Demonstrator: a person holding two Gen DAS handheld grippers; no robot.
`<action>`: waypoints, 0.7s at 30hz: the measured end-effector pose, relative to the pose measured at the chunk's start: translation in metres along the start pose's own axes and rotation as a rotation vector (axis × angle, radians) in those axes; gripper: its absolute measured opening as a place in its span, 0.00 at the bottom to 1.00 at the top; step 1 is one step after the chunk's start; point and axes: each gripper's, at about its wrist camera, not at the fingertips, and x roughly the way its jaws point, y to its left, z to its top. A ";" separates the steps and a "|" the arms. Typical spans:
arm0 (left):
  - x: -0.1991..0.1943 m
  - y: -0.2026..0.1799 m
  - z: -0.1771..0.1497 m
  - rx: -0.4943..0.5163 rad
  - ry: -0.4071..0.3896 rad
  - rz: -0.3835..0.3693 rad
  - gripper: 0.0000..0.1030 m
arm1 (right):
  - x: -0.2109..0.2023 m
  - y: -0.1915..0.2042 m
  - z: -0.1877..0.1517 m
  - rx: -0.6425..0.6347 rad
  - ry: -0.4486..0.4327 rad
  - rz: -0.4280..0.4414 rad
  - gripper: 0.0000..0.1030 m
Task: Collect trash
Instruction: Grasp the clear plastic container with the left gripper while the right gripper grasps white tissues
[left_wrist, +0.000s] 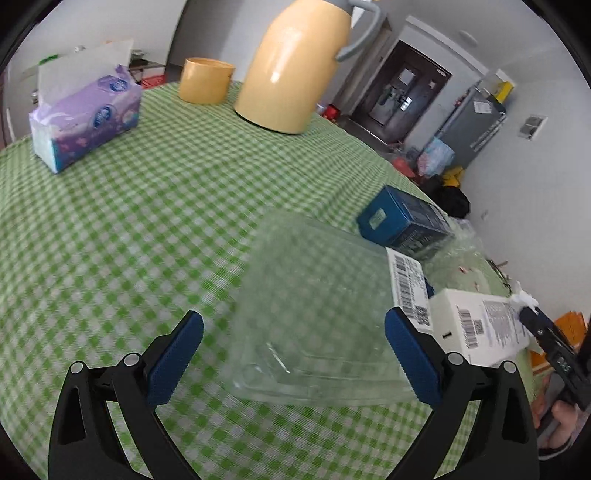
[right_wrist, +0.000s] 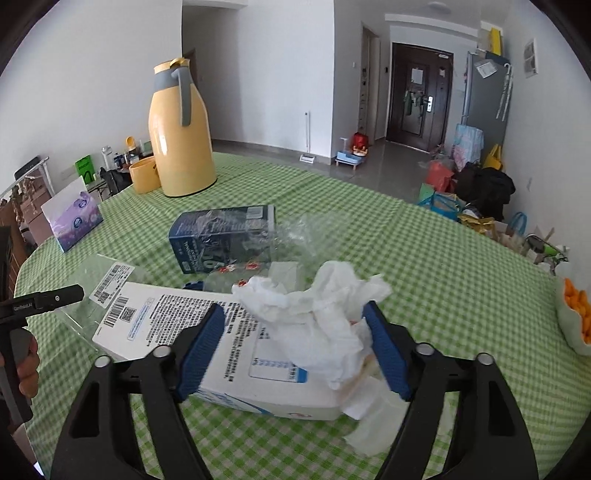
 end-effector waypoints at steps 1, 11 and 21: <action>0.001 0.001 -0.001 -0.014 0.007 -0.007 0.93 | 0.002 0.002 -0.002 -0.005 0.009 0.006 0.63; -0.019 0.003 -0.007 -0.109 -0.017 -0.031 0.52 | -0.006 -0.010 -0.003 0.056 -0.016 -0.018 0.19; -0.081 -0.020 -0.007 -0.067 -0.096 -0.071 0.21 | -0.043 -0.002 -0.001 0.050 -0.084 0.027 0.14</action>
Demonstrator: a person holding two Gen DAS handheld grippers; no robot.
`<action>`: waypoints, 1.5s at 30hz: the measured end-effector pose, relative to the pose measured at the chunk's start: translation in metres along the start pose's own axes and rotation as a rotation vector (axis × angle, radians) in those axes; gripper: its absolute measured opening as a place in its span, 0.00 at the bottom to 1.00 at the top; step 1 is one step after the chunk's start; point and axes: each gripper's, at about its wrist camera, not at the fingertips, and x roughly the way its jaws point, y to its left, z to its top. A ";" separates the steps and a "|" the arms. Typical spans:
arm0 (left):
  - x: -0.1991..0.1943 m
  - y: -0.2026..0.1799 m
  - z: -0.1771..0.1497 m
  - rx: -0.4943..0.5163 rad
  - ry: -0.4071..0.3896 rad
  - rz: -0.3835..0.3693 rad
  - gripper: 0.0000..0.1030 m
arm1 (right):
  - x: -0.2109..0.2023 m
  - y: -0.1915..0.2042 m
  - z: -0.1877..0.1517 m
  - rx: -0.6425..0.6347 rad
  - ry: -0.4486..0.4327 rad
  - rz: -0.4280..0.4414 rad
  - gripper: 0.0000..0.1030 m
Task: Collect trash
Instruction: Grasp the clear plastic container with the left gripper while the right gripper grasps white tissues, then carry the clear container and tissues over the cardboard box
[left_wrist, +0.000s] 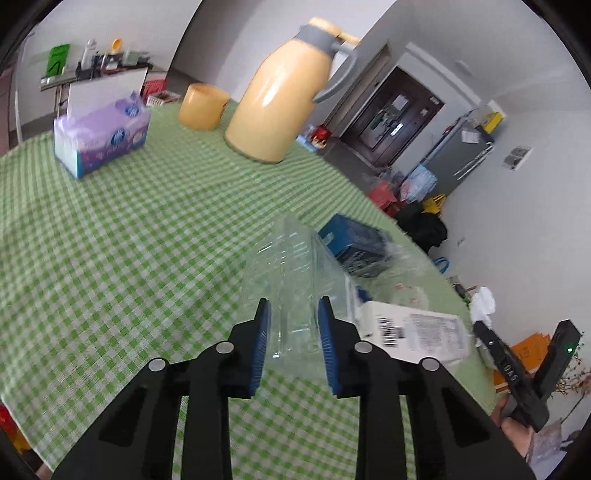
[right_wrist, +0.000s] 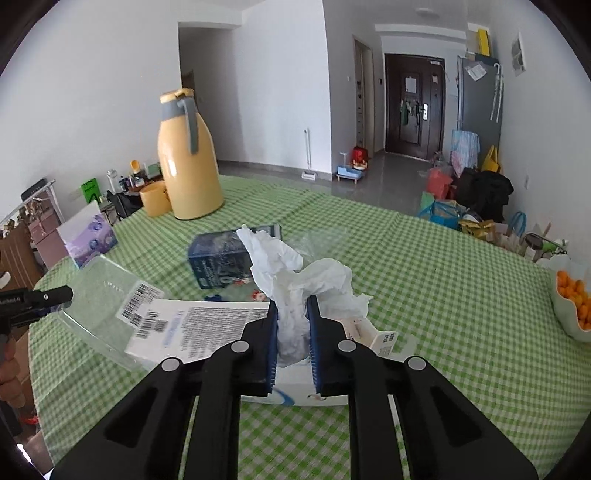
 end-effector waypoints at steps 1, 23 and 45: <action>-0.006 -0.004 0.000 0.008 -0.011 -0.007 0.20 | -0.007 0.002 0.000 -0.001 -0.010 0.009 0.14; -0.135 -0.019 -0.018 0.116 -0.208 0.077 0.06 | -0.054 0.091 -0.009 -0.121 -0.040 0.194 0.14; -0.380 0.198 -0.116 -0.166 -0.427 0.542 0.06 | -0.022 0.420 -0.078 -0.483 0.159 0.733 0.14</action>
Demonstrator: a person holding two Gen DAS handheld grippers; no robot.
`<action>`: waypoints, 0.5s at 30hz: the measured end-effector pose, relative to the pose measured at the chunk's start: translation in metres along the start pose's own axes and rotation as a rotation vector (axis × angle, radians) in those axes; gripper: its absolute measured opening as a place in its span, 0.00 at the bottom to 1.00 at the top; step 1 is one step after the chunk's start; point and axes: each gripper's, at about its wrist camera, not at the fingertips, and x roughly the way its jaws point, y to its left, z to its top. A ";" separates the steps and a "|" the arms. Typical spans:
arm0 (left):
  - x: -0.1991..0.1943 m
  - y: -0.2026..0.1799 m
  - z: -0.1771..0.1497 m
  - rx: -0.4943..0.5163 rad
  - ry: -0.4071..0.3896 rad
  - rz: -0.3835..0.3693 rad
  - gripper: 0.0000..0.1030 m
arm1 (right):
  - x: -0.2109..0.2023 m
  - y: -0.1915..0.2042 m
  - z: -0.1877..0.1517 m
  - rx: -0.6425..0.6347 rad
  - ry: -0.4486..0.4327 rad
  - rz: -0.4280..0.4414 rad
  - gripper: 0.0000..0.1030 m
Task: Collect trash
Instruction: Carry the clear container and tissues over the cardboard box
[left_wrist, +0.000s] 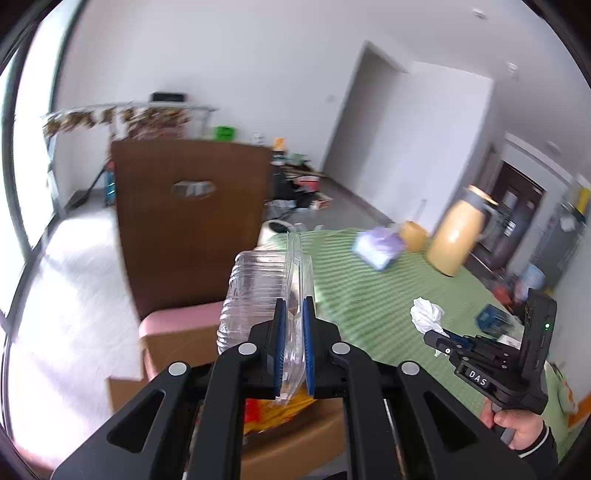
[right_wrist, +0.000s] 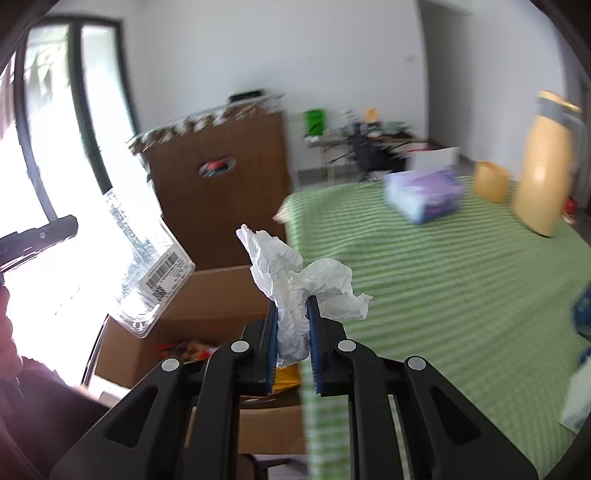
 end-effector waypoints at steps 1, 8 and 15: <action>-0.001 0.010 -0.003 -0.020 0.008 0.013 0.06 | 0.010 0.011 0.001 -0.021 0.017 0.019 0.14; 0.014 0.055 -0.024 -0.085 0.069 0.055 0.06 | 0.055 0.058 -0.009 -0.114 0.132 0.096 0.14; 0.065 0.063 -0.061 -0.126 0.194 0.066 0.06 | 0.097 0.069 -0.031 -0.168 0.252 0.082 0.14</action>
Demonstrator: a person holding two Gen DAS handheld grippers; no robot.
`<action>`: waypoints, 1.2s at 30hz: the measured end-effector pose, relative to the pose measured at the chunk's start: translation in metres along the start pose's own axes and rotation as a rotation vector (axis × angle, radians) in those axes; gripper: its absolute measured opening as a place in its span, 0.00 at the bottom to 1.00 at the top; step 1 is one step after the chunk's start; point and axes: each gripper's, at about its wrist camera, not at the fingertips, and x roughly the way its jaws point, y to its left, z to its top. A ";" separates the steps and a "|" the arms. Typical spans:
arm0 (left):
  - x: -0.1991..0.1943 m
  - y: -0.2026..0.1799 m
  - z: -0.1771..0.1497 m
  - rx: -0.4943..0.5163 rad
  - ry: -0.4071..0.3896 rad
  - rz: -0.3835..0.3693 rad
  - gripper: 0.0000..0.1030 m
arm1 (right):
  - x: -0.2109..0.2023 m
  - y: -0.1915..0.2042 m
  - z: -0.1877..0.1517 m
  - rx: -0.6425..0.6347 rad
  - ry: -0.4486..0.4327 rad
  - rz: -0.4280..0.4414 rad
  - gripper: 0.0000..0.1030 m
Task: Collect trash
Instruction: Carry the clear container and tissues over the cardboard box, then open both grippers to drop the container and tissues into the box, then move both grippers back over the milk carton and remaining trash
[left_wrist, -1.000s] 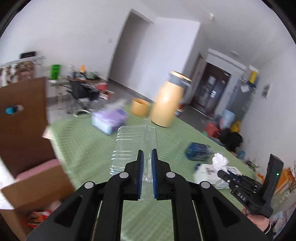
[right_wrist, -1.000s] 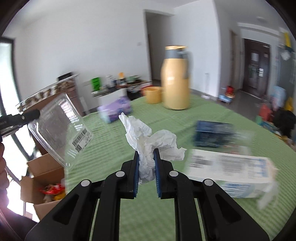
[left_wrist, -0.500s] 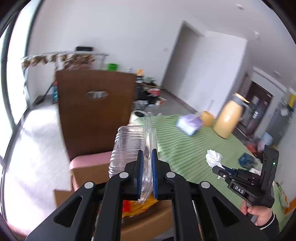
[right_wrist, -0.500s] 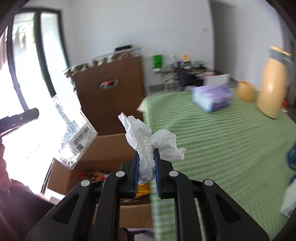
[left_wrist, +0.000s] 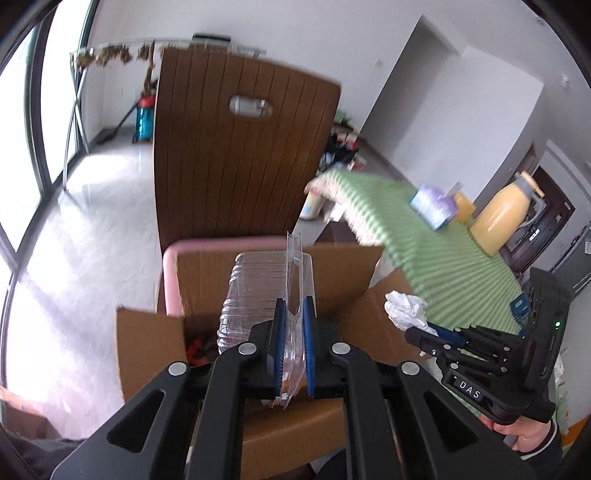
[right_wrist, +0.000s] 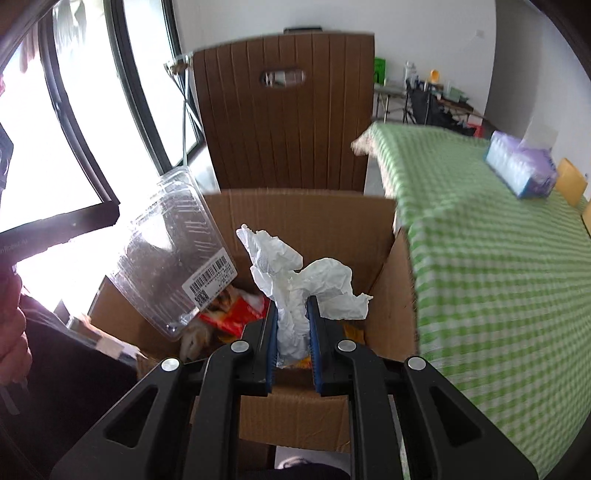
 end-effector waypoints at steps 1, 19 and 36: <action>0.006 0.001 -0.003 -0.003 0.012 0.000 0.06 | 0.005 0.002 -0.003 -0.004 0.012 -0.001 0.14; 0.060 0.003 -0.027 0.030 0.143 0.053 0.60 | 0.059 0.011 -0.015 0.016 0.137 -0.011 0.65; 0.012 -0.010 -0.006 0.038 -0.011 0.087 0.81 | 0.010 -0.005 -0.008 0.100 0.033 -0.018 0.65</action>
